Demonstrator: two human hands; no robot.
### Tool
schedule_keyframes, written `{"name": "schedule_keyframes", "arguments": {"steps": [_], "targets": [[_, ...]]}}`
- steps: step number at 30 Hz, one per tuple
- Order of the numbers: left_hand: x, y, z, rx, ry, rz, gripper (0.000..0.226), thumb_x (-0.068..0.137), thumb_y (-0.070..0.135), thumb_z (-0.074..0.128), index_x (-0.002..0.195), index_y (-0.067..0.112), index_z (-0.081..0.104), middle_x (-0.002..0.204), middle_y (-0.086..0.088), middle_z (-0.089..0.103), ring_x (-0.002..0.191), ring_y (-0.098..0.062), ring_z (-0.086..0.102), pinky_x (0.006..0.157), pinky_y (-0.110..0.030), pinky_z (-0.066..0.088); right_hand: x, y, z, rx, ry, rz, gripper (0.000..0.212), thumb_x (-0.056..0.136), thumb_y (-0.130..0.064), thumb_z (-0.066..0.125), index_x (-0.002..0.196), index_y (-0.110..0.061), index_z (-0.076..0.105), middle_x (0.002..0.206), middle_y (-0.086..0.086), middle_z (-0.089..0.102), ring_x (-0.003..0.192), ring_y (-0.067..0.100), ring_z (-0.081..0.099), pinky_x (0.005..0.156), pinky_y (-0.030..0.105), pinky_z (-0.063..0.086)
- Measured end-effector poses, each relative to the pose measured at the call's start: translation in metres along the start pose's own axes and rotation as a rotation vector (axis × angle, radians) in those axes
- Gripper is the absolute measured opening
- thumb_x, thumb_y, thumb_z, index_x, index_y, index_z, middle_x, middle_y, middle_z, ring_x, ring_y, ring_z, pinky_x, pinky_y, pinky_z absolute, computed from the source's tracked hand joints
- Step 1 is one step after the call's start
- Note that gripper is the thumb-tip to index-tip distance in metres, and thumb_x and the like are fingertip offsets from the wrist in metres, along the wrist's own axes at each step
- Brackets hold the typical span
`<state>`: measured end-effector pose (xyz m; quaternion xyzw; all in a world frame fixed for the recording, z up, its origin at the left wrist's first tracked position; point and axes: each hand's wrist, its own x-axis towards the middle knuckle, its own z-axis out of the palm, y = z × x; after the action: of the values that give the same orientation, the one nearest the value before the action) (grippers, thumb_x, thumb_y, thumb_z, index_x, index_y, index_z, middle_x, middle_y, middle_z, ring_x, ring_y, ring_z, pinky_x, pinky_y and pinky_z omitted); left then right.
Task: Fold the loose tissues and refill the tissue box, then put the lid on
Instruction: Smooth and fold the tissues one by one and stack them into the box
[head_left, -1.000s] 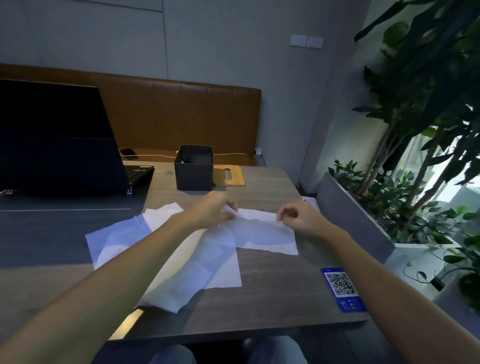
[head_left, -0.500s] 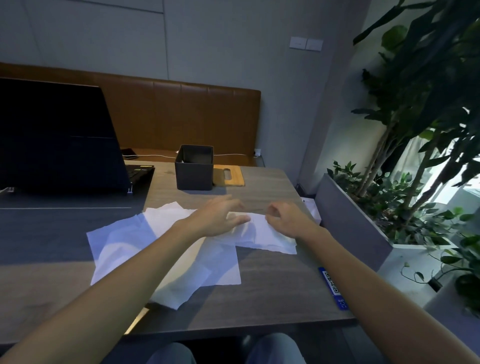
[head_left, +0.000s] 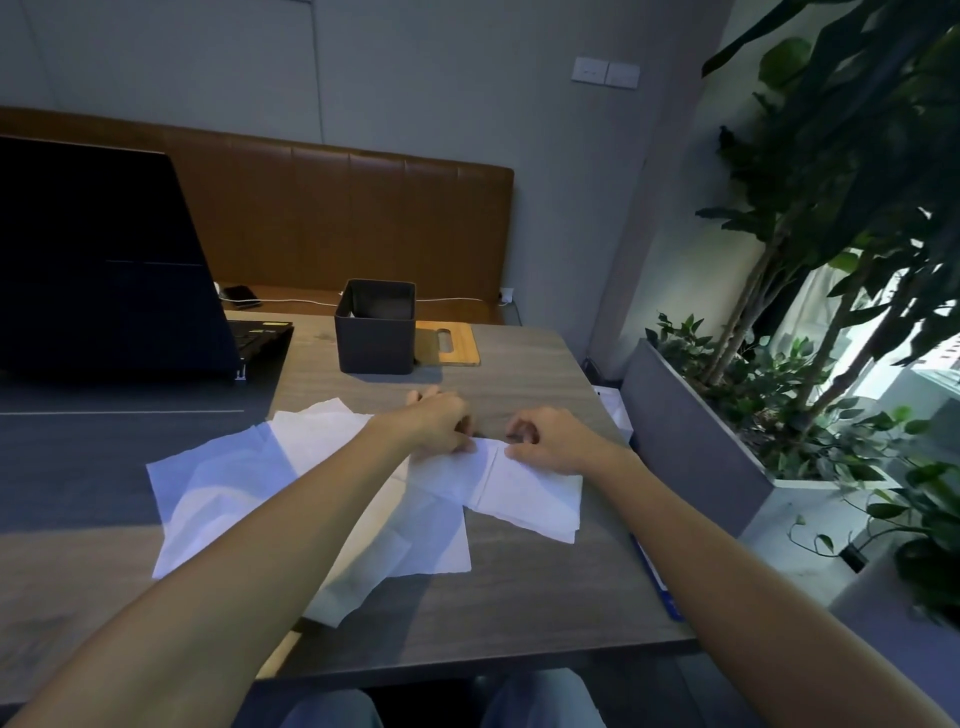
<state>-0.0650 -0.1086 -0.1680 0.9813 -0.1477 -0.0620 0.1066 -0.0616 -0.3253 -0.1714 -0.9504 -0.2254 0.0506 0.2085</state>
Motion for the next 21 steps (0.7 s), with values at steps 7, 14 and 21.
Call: {"name": "schedule_keyframes", "arguments": {"steps": [7,14,21], "targets": [[0.004,0.001,-0.012,-0.194,0.006,0.037,0.013,0.091,0.033,0.068,0.094,0.033,0.055,0.096,0.009,0.06,0.098,-0.022,0.052,0.086,-0.044,0.048,0.001,-0.001,-0.001,0.126,0.006,-0.017,0.016,0.091,-0.03,0.068,0.091,-0.014,0.071,0.084,-0.002,0.068,0.075,0.009,0.058,0.073,0.029,0.049],[-0.001,0.002,-0.035,-0.224,-0.03,0.078,0.046,0.087,0.028,0.078,0.128,0.03,0.056,0.12,0.002,0.056,0.11,-0.019,0.055,0.097,-0.038,0.052,-0.005,-0.003,-0.021,0.246,-0.017,-0.019,0.014,0.095,-0.018,0.063,0.109,-0.018,0.066,0.082,-0.002,0.072,0.081,0.011,0.064,0.075,0.023,0.048],[-0.006,-0.01,-0.029,-0.226,-0.014,0.033,0.03,0.088,0.024,0.077,0.115,0.028,0.065,0.106,0.004,0.058,0.094,-0.012,0.057,0.078,-0.025,0.052,-0.001,-0.001,-0.024,0.144,0.054,0.0,0.025,0.088,-0.02,0.076,0.113,-0.022,0.069,0.102,-0.003,0.07,0.088,0.003,0.063,0.066,0.013,0.042]]}}
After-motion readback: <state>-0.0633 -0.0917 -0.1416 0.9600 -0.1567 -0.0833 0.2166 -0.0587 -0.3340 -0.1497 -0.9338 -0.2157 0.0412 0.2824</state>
